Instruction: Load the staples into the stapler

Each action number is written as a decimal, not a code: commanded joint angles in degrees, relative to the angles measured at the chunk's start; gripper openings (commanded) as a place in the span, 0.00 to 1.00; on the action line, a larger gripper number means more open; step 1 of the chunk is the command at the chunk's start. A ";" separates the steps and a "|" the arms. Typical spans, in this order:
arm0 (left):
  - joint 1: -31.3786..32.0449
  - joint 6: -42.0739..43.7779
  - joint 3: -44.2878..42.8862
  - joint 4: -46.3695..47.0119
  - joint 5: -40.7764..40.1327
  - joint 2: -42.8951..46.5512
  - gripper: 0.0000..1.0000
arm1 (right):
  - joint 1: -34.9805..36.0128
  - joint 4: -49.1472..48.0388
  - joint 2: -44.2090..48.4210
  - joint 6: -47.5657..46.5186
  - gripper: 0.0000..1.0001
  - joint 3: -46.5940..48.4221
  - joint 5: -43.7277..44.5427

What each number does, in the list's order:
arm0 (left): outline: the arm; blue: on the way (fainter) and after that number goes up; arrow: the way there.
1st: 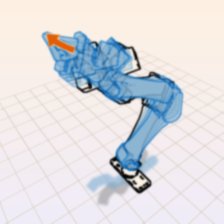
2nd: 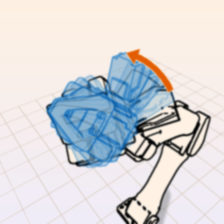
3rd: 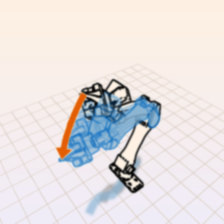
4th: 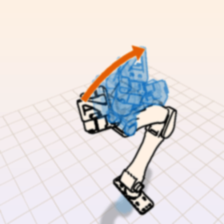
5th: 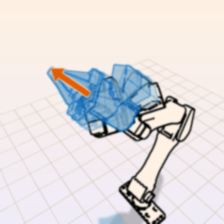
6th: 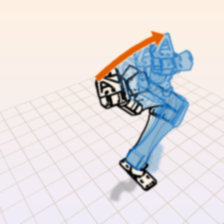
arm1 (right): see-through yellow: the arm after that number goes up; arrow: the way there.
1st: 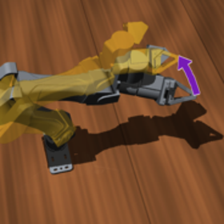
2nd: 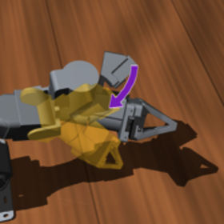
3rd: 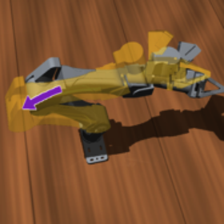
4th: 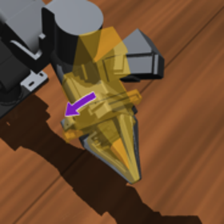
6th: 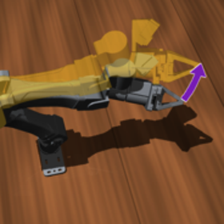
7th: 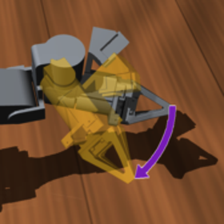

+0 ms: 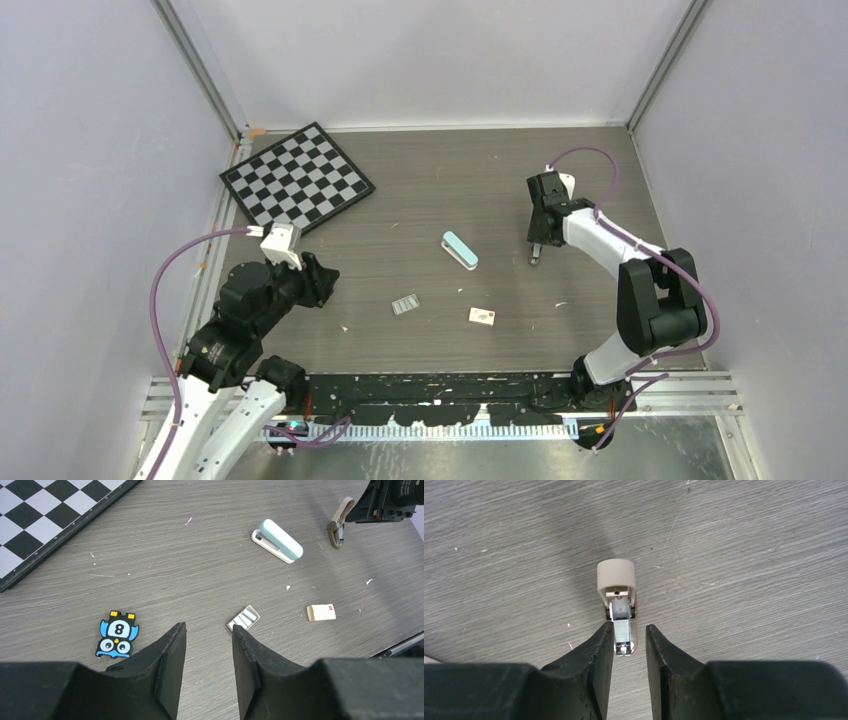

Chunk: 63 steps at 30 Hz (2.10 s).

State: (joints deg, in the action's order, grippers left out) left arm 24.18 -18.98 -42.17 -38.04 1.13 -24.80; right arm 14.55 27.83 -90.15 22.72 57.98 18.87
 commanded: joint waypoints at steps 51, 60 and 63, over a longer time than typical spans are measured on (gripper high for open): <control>-0.17 0.88 0.16 2.00 0.10 -0.26 0.41 | -1.80 -4.19 -1.71 0.79 0.35 -2.62 0.33; -0.17 0.79 0.24 2.01 0.18 -0.38 0.41 | -1.82 -1.18 2.26 2.03 0.37 0.08 -1.74; -0.19 0.79 0.22 2.18 0.20 -0.30 0.41 | -1.87 -1.17 2.29 2.10 0.41 0.04 -2.30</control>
State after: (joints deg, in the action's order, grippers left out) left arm 24.18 -18.98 -42.17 -38.02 1.10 -24.80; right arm 12.97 26.11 -90.19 23.94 56.05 17.50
